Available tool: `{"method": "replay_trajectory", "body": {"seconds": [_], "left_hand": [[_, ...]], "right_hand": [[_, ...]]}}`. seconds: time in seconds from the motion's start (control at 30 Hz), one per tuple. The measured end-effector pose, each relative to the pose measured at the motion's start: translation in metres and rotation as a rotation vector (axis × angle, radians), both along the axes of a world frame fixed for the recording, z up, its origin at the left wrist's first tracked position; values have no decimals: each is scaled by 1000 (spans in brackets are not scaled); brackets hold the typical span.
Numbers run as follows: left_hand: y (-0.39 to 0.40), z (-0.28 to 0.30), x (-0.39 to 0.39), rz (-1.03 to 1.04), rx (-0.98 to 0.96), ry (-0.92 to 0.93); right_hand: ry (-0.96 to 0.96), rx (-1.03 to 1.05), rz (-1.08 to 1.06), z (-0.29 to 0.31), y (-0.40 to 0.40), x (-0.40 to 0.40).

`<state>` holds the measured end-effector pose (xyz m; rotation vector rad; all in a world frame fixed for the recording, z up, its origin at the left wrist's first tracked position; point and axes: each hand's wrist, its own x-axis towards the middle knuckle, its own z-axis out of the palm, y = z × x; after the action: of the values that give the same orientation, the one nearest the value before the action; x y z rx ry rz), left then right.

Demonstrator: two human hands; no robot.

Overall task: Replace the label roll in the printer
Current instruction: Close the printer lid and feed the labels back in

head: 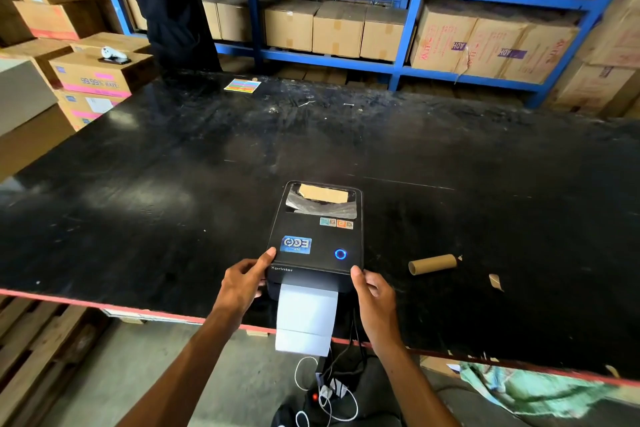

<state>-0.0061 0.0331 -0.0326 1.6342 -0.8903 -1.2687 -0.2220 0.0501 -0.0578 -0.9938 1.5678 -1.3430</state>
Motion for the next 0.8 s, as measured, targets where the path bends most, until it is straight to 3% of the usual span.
{"method": "replay_trajectory", "body": {"seconds": [0.8], "left_hand": [[0,-1,1,-10,-8,5]], "right_hand": [[11,-8,-10,0,1,1]]}}
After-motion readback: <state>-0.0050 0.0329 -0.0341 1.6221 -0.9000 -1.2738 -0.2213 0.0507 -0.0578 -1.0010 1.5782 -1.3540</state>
